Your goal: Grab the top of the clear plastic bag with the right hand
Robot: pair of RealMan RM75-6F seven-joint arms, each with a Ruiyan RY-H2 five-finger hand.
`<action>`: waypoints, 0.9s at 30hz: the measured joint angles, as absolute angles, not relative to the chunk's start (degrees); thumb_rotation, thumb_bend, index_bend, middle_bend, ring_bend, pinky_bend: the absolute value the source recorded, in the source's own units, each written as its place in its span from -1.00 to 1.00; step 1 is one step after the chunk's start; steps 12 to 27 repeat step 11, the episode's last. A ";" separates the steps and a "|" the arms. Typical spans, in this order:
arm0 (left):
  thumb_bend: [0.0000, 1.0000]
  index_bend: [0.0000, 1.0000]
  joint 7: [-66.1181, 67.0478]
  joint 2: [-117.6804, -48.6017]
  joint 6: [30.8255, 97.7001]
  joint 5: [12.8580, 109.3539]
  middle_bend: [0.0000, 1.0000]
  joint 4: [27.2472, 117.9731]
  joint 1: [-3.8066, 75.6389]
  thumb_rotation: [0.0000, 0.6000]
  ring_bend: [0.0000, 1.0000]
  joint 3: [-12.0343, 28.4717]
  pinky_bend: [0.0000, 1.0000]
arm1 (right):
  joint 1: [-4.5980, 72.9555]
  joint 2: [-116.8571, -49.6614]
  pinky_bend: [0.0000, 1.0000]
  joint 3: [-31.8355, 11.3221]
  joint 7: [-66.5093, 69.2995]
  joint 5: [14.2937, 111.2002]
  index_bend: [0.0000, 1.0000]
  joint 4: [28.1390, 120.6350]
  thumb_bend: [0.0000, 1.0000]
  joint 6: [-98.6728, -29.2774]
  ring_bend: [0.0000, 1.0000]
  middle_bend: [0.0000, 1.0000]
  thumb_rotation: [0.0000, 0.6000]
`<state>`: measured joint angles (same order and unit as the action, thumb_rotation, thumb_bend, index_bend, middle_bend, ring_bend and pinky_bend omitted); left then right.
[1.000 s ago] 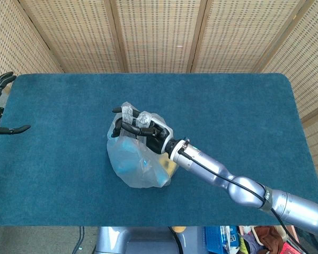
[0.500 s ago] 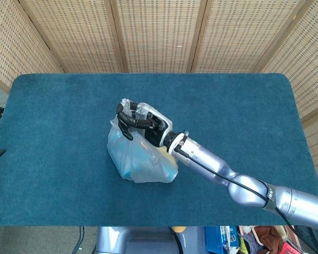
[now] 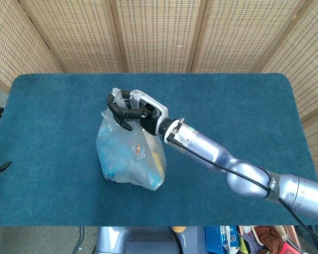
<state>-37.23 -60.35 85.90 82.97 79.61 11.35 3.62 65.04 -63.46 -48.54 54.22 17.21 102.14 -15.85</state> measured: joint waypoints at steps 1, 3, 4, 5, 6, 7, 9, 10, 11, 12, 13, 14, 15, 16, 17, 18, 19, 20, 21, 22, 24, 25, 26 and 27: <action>-0.90 -1.00 -36.42 -60.79 85.97 83.18 -1.00 79.35 11.37 1.00 -1.00 3.65 -1.00 | 65.60 -62.85 0.67 -48.34 54.07 16.81 0.24 101.91 1.00 -15.82 0.43 0.61 1.00; -0.90 -1.00 -35.30 -61.47 85.97 83.37 -1.00 78.98 11.42 1.00 -1.00 3.71 -1.00 | 66.77 -61.63 0.67 -47.72 53.65 16.00 0.24 101.32 1.00 -15.83 0.43 0.61 1.00; -0.90 -1.00 -34.93 -61.77 85.86 83.45 -1.00 78.83 11.47 1.00 -1.00 3.73 -1.00 | 67.17 -61.23 0.67 -47.46 53.47 15.79 0.24 101.05 1.00 -15.87 0.43 0.61 1.00; -0.90 -1.00 -34.73 -61.97 85.62 83.50 -1.00 78.67 11.53 1.00 -1.00 3.77 -1.00 | 67.52 -60.86 0.67 -47.24 53.35 15.54 0.24 100.77 1.00 -15.96 0.43 0.61 1.00; -0.90 -1.00 -34.62 -62.09 85.53 83.47 -1.00 78.52 11.55 1.00 -1.00 3.85 -1.00 | 67.98 -60.34 0.67 -46.97 53.24 15.13 0.24 100.38 1.00 -16.07 0.43 0.61 1.00; -0.90 -1.00 -34.35 -62.27 85.49 83.41 -1.00 78.26 11.56 1.00 -1.00 4.02 -1.00 | 68.36 -59.87 0.67 -46.75 53.18 14.76 0.24 100.11 1.00 -16.08 0.43 0.61 1.00; -0.89 -1.00 -34.13 -62.45 85.46 83.34 -1.00 77.92 11.53 1.00 -1.00 4.34 -1.00 | 69.18 -58.66 0.67 -46.26 53.03 13.90 0.24 99.45 1.00 -16.11 0.43 0.61 1.00; -0.89 -1.00 -34.09 -62.47 85.44 83.31 -1.00 77.79 11.51 1.00 -1.00 4.43 -1.00 | 69.41 -58.17 0.67 -46.10 52.98 13.54 0.24 99.18 1.00 -16.13 0.43 0.61 1.00; -0.90 -1.00 -33.94 -62.48 85.43 83.27 -1.00 77.70 11.50 1.00 -1.00 4.54 -1.00 | 69.66 -57.71 0.67 -45.98 52.97 13.17 0.24 98.90 1.00 -16.14 0.43 0.61 1.00; -0.90 -1.00 -33.94 -62.48 85.43 83.27 -1.00 77.70 11.50 1.00 -1.00 4.54 -1.00 | 69.66 -57.71 0.67 -45.98 52.97 13.17 0.24 98.90 1.00 -16.14 0.43 0.61 1.00; -0.90 -1.00 -33.94 -62.48 85.43 83.27 -1.00 77.70 11.50 1.00 -1.00 4.54 -1.00 | 69.66 -57.71 0.67 -45.98 52.97 13.17 0.24 98.90 1.00 -16.14 0.43 0.61 1.00; -0.90 -1.00 -33.94 -62.48 85.43 83.27 -1.00 77.70 11.50 1.00 -1.00 4.54 -1.00 | 69.66 -57.71 0.67 -45.98 52.97 13.17 0.24 98.90 1.00 -16.14 0.43 0.61 1.00; -0.90 -1.00 -33.94 -62.48 85.43 83.27 -1.00 77.70 11.50 1.00 -1.00 4.54 -1.00 | 69.66 -57.71 0.67 -45.98 52.97 13.17 0.24 98.90 1.00 -16.14 0.43 0.61 1.00; -0.90 -1.00 -33.94 -62.48 85.43 83.27 -1.00 77.70 11.50 1.00 -1.00 4.54 -1.00 | 69.66 -57.71 0.67 -45.98 52.97 13.17 0.24 98.90 1.00 -16.14 0.43 0.61 1.00; -0.90 -1.00 -33.94 -62.48 85.43 83.27 -1.00 77.70 11.50 1.00 -1.00 4.54 -1.00 | 69.66 -57.71 0.67 -45.98 52.97 13.17 0.24 98.90 1.00 -16.14 0.43 0.61 1.00; -0.90 -1.00 -33.94 -62.48 85.43 83.27 -1.00 77.70 11.50 1.00 -1.00 4.54 -1.00 | 69.66 -57.71 0.67 -45.98 52.97 13.17 0.24 98.90 1.00 -16.14 0.43 0.61 1.00; -0.90 -1.00 -33.94 -62.48 85.43 83.27 -1.00 77.70 11.50 1.00 -1.00 4.54 -1.00 | 69.66 -57.71 0.67 -45.98 52.97 13.17 0.24 98.90 1.00 -16.14 0.43 0.61 1.00; -0.90 -1.00 -33.94 -62.48 85.43 83.27 -1.00 77.70 11.50 1.00 -1.00 4.54 -1.00 | 69.66 -57.71 0.67 -45.98 52.97 13.17 0.24 98.90 1.00 -16.14 0.43 0.61 1.00; -0.90 -1.00 -33.94 -62.48 85.43 83.27 -1.00 77.70 11.50 1.00 -1.00 4.54 -1.00 | 69.66 -57.71 0.67 -45.98 52.97 13.17 0.24 98.90 1.00 -16.14 0.43 0.61 1.00; -0.90 -1.00 -33.94 -62.48 85.43 83.27 -1.00 77.70 11.50 1.00 -1.00 4.54 -1.00 | 69.66 -57.71 0.67 -45.98 52.97 13.17 0.24 98.90 1.00 -16.14 0.43 0.61 1.00; -0.90 -1.00 -33.94 -62.48 85.43 83.27 -1.00 77.70 11.50 1.00 -1.00 4.54 -1.00 | 69.66 -57.71 0.67 -45.98 52.97 13.17 0.24 98.90 1.00 -16.14 0.43 0.61 1.00; -0.90 -1.00 -33.94 -62.48 85.43 83.27 -1.00 77.70 11.50 1.00 -1.00 4.54 -1.00 | 69.66 -57.71 0.67 -45.98 52.97 13.17 0.24 98.90 1.00 -16.14 0.43 0.61 1.00; -0.90 -1.00 -33.94 -62.48 85.43 83.27 -1.00 77.70 11.50 1.00 -1.00 4.54 -1.00 | 69.66 -57.71 0.67 -45.98 52.97 13.17 0.24 98.90 1.00 -16.14 0.43 0.61 1.00; -0.90 -1.00 -33.94 -62.48 85.43 83.27 -1.00 77.70 11.50 1.00 -1.00 4.54 -1.00 | 69.66 -57.71 0.67 -45.98 52.97 13.17 0.24 98.90 1.00 -16.14 0.43 0.61 1.00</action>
